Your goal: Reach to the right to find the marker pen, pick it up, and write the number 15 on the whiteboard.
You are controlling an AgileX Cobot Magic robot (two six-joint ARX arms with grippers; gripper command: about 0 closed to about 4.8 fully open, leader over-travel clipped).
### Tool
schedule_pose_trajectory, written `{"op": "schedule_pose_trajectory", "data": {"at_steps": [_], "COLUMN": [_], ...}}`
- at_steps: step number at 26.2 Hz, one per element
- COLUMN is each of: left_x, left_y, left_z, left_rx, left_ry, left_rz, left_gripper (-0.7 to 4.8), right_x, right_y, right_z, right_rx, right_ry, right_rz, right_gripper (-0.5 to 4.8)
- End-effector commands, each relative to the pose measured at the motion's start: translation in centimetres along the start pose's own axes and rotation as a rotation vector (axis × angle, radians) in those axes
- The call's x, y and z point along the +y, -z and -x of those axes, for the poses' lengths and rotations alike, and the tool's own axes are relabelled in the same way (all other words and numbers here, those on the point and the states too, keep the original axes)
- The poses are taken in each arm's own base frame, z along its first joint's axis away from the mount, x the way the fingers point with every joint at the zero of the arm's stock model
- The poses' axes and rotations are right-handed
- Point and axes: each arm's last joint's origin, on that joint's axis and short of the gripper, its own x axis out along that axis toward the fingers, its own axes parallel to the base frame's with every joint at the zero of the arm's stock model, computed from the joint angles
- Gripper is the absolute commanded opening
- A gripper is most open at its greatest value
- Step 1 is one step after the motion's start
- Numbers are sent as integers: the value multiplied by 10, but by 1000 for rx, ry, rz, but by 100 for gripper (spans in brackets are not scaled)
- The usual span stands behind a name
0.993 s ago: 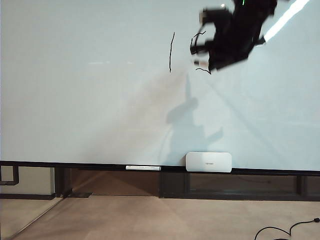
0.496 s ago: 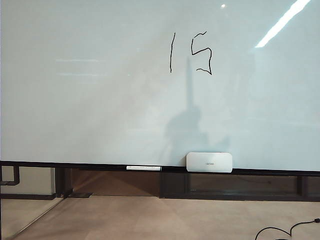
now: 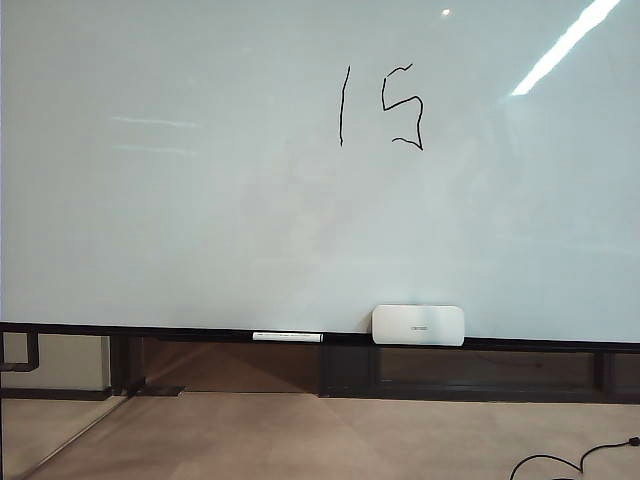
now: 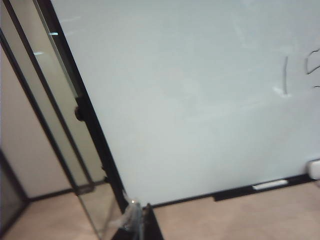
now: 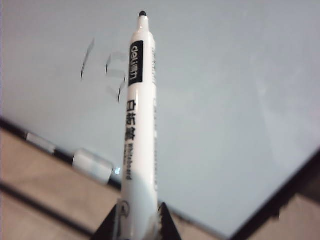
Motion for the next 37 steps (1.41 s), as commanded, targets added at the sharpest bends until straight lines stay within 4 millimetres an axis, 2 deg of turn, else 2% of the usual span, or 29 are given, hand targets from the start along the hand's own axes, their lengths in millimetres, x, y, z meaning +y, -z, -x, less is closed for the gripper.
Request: {"op": "schedule_pose_trajectory", "data": {"at_steps": [1, 3, 6, 7, 8, 9, 17, 22, 29, 37], "left_x": [1, -9, -51, -58, -71, -73, -79, -78, -77, -75], "left_y": [4, 2, -4, -6, -11, -12, -10, -3, 19, 45], "left_z": [10, 9, 6, 6, 5, 2, -13, -29, -51, -80], "left_rx": [61, 60, 74, 82, 70, 64, 25, 11, 66, 47], "left_ry": [62, 76, 139, 131, 160, 152, 89, 72, 59, 15], "left_rz": [135, 155, 133, 129, 228, 245, 236, 242, 260, 301], "left_gripper": [-6, -6, -6, -6, -6, -6, -6, -6, -6, -6], "right_x": [1, 2, 8, 9, 13, 14, 31, 34, 36, 39], "right_y": [22, 25, 24, 24, 23, 22, 12, 19, 35, 61], "right_z": [20, 28, 30, 30, 31, 31, 34, 30, 11, -27], "right_rx": [109, 89, 88, 90, 95, 94, 22, 14, 16, -23], "right_ry": [-28, -41, -98, -102, -95, -97, -87, -48, -45, -41], "right_rz": [-138, -213, -226, -229, -235, -241, -302, -317, -321, -313], "right_gripper": [-2, -2, -2, -2, -2, -2, -2, -2, -1, -1]}}
